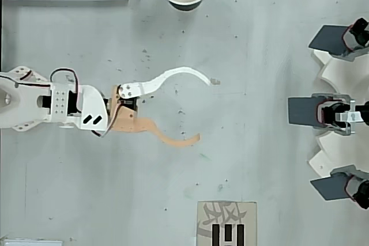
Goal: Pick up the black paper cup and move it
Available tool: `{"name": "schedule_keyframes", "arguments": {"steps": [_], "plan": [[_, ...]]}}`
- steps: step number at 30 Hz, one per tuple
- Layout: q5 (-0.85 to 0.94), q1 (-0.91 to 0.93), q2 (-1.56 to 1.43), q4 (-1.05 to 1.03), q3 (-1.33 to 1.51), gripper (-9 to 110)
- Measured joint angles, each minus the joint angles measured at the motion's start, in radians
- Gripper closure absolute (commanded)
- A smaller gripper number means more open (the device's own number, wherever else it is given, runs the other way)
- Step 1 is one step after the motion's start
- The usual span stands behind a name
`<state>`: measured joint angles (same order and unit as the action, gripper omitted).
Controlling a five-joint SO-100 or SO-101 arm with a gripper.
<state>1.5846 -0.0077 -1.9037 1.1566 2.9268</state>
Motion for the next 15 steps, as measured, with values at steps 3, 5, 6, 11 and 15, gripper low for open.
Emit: {"name": "schedule_keyframes", "arguments": {"steps": [3,5,6,11,15], "plan": [[0.000,0.000,-0.034,0.011,0.040,68],[0.000,0.000,-0.063,0.015,0.080,67],[0.000,0.000,-0.078,0.017,0.103,66],[-0.005,0.000,-0.155,0.020,0.163,63],[-0.011,-0.025,-0.184,0.020,0.178,60]]}}
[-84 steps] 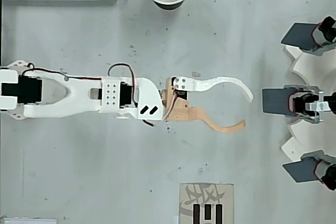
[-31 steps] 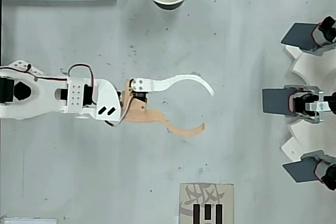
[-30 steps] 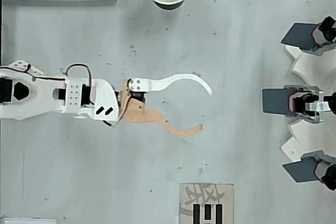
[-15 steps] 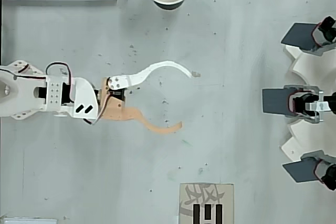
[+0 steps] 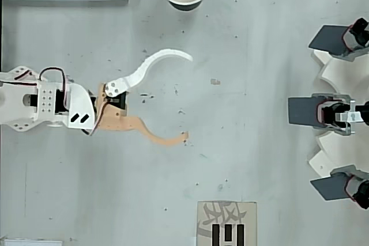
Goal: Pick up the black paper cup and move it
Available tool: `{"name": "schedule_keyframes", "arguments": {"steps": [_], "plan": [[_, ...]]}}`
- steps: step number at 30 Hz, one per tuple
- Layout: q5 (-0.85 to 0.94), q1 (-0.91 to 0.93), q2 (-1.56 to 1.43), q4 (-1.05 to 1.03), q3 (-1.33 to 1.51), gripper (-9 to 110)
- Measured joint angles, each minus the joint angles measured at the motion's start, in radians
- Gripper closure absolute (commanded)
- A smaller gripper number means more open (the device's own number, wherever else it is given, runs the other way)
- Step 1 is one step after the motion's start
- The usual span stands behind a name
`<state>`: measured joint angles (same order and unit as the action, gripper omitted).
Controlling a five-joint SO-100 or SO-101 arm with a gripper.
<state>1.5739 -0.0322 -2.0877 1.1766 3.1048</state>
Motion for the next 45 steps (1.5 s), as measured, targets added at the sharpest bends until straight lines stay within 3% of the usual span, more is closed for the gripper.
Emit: {"name": "schedule_keyframes", "arguments": {"steps": [19,45], "plan": [[-0.008,-0.259,-0.014,0.028,0.003,53],[0.021,-0.546,0.035,0.003,-0.052,54]]}}
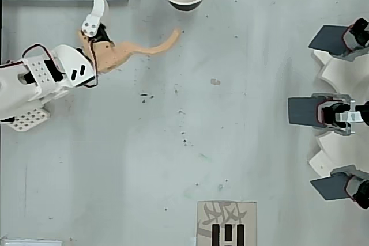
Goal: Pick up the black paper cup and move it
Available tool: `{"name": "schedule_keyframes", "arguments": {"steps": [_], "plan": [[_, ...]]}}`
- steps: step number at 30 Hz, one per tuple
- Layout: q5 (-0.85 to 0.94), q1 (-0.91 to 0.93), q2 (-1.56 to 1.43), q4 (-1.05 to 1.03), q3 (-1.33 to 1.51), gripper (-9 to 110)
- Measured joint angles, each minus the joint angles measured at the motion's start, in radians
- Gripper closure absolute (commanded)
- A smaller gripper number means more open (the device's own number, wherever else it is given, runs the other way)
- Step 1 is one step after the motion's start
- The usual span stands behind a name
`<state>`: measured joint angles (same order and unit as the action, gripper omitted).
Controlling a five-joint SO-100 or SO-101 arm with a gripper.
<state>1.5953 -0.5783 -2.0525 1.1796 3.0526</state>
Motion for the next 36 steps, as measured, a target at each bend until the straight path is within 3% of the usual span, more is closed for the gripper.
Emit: {"name": "schedule_keyframes", "arguments": {"steps": [36], "plan": [[0.037,-0.046,0.580,-0.023,-0.557,57]]}}
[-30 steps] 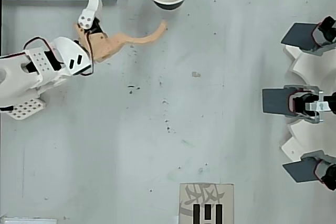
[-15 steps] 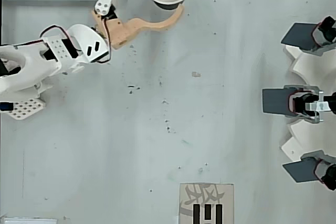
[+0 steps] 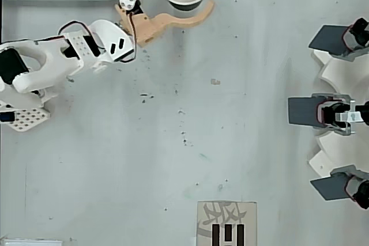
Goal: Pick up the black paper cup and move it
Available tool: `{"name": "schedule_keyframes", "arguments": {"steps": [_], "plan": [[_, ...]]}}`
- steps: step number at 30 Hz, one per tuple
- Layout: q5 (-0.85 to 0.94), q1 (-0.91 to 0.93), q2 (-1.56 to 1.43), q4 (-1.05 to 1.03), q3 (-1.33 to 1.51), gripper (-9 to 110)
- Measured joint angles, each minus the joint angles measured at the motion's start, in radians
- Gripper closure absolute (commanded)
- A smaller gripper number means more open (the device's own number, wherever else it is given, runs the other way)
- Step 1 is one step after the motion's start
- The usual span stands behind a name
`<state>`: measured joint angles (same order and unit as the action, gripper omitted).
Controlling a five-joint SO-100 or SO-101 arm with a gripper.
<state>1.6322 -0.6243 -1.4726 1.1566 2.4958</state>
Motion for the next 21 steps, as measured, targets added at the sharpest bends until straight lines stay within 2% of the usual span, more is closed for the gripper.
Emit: {"name": "schedule_keyframes", "arguments": {"steps": [21], "plan": [[0.000,-0.029,0.147,-0.011,-0.123,58]]}}
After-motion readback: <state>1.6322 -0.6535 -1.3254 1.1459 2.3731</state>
